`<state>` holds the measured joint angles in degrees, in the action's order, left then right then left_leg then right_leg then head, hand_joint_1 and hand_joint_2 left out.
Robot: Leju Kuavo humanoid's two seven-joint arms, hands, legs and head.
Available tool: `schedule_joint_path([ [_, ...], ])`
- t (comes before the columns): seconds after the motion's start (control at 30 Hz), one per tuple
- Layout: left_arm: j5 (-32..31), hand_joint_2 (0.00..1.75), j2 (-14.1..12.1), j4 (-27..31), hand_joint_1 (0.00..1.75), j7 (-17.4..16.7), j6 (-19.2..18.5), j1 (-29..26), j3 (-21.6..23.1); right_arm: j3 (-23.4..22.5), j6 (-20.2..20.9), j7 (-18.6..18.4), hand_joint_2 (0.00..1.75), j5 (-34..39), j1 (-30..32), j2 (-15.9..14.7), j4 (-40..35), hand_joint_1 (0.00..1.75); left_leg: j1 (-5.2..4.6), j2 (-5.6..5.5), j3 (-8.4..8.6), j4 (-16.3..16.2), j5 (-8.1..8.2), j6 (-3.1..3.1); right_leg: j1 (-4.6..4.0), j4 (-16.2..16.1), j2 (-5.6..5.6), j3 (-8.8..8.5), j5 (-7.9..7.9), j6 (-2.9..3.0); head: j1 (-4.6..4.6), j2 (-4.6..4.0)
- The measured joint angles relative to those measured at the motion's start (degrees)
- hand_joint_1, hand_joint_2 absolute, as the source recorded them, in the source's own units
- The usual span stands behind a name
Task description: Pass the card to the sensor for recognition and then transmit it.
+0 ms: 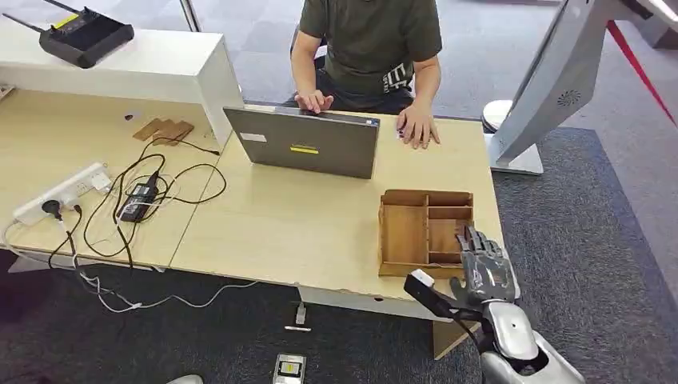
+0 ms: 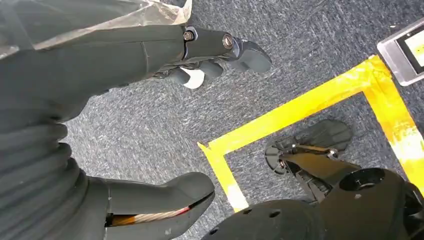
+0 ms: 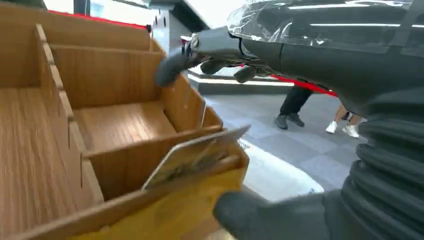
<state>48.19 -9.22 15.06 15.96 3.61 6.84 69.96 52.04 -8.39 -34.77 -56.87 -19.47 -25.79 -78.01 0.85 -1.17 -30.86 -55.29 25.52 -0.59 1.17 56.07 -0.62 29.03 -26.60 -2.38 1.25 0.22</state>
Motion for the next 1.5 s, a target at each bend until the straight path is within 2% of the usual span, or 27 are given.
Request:
schedule_joint_path([
  [0.13,0.0,1.75,0.0,0.0,0.0,0.0,0.0,0.0,0.0,0.0,0.1,0.0,1.75,0.2,0.0,0.3,0.6,1.68,0.0,0.0,0.0,0.0,0.0,0.0,0.0,0.0,0.0,0.0,0.0,0.0,0.0,0.0],
  [0.17,0.0,1.75,0.0,0.0,0.0,0.0,0.0,0.0,0.0,0.0,0.1,0.0,1.75,0.2,-0.2,0.4,0.6,1.73,0.0,0.0,0.02,0.0,0.0,0.0,0.0,0.0,0.0,-0.01,0.0,0.0,0.0,0.0],
  [0.2,0.0,1.75,0.0,0.0,0.0,0.0,0.0,0.0,0.0,0.0,0.2,0.0,1.75,0.2,-0.4,0.4,0.6,1.68,0.0,0.01,0.02,0.0,0.0,0.0,0.0,0.0,0.0,-0.01,0.0,0.0,-0.02,0.0],
  [0.27,0.0,1.75,0.0,0.0,0.0,0.0,0.0,0.0,0.0,0.0,0.2,0.0,1.75,0.2,-0.7,0.5,0.7,1.73,0.0,0.01,0.02,0.0,0.0,0.0,0.0,0.0,0.0,-0.02,0.0,0.0,0.0,0.0],
  [0.53,0.2,1.75,0.0,0.0,0.0,-0.2,0.0,-0.1,0.0,0.1,-0.6,-0.4,1.75,0.5,-1.1,0.8,1.3,1.69,0.0,0.0,0.02,0.0,0.0,0.0,0.0,0.0,0.0,-0.03,0.0,0.0,-0.02,0.0],
  [0.57,0.2,1.75,0.0,0.0,0.0,-0.2,0.0,-0.1,0.0,0.1,-0.7,-0.5,1.75,0.5,-1.1,0.8,1.4,1.73,0.0,0.0,0.02,0.0,0.0,0.0,0.0,0.0,0.0,-0.03,0.01,0.0,-0.02,0.0],
  [0.63,0.2,1.75,0.0,0.0,0.0,-0.2,0.0,-0.1,0.0,0.1,-1.0,-0.8,1.75,0.3,-1.1,0.9,1.4,1.68,0.0,0.0,0.02,0.0,0.0,0.0,0.0,0.0,0.0,-0.03,0.01,-0.01,-0.02,0.0],
  [0.9,0.6,1.75,0.0,0.0,0.0,-0.1,0.0,-0.3,0.0,0.1,-2.7,-1.7,1.75,-1.6,-1.2,0.8,0.9,1.75,0.0,0.0,0.02,0.0,0.0,0.0,0.0,0.0,0.0,-0.02,0.01,-0.01,0.0,0.0],
  [1.13,0.8,1.75,0.0,0.0,0.0,0.3,0.4,-0.7,0.0,-0.4,-4.4,-3.4,1.75,-4.8,-1.2,0.2,-2.5,1.75,0.0,0.01,0.02,0.0,0.0,0.0,0.0,0.0,0.0,0.0,0.01,-0.01,0.0,0.0],
  [1.5,0.6,1.75,0.0,0.0,0.0,0.6,0.5,-0.6,0.0,-2.9,-4.5,-5.2,1.75,-10.1,0.9,-0.7,-10.0,1.75,0.0,0.01,0.03,0.0,0.0,0.0,0.0,0.0,0.0,0.0,0.01,-0.01,0.0,0.0],
])
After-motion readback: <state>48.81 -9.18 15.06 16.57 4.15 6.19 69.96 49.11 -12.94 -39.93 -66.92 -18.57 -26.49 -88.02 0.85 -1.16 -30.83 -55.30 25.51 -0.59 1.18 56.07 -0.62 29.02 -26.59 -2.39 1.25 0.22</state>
